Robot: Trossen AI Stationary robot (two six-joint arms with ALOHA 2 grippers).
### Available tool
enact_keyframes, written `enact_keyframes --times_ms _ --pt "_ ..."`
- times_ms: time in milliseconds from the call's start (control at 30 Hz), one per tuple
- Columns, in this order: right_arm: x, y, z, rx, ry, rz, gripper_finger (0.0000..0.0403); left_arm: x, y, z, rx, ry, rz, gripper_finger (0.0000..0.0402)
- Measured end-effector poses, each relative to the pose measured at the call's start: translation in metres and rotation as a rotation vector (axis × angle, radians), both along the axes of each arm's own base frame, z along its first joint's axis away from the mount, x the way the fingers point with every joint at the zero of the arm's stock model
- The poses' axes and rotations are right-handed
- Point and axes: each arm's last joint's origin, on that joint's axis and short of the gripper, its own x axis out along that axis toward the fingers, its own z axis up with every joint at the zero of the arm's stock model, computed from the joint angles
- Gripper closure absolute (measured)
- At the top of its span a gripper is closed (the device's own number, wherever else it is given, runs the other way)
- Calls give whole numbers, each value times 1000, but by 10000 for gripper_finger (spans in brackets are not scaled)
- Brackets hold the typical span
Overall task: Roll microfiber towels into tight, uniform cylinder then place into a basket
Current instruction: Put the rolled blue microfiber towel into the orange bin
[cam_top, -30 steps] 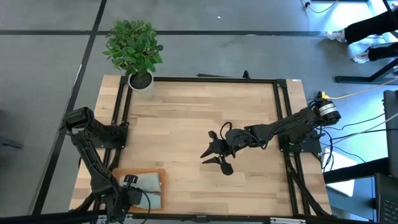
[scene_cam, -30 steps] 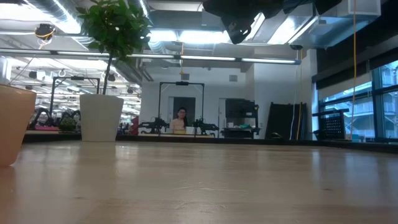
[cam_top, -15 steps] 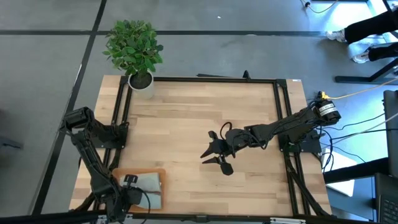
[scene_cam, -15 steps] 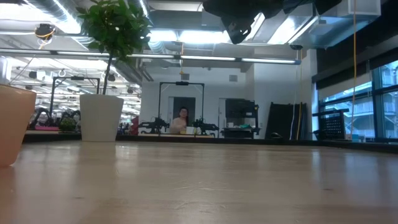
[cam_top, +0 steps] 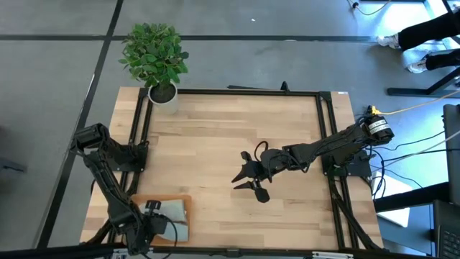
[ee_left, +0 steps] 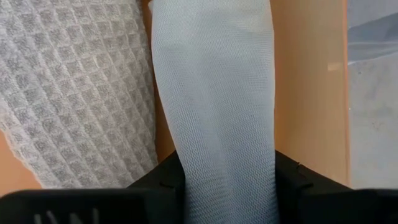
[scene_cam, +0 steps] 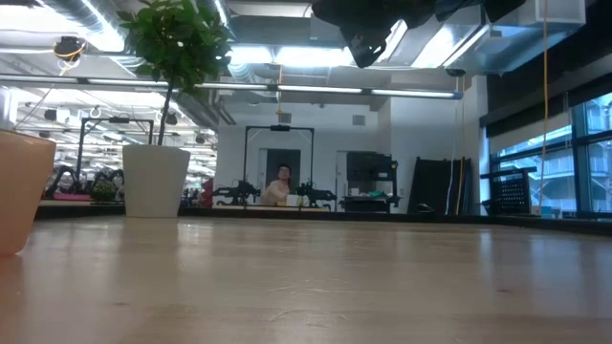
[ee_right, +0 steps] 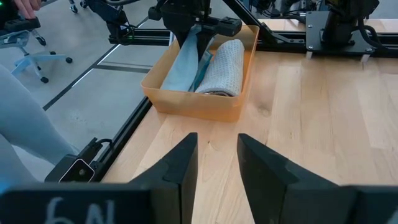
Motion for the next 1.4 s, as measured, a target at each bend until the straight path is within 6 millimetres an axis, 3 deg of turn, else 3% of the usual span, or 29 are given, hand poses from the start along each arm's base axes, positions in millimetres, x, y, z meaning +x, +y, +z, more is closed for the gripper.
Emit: enact_keyframes --times_ms 1400 --pt "0 0 0 -1 0 -1 288 -2 -1 0 -2 -15 26 275"
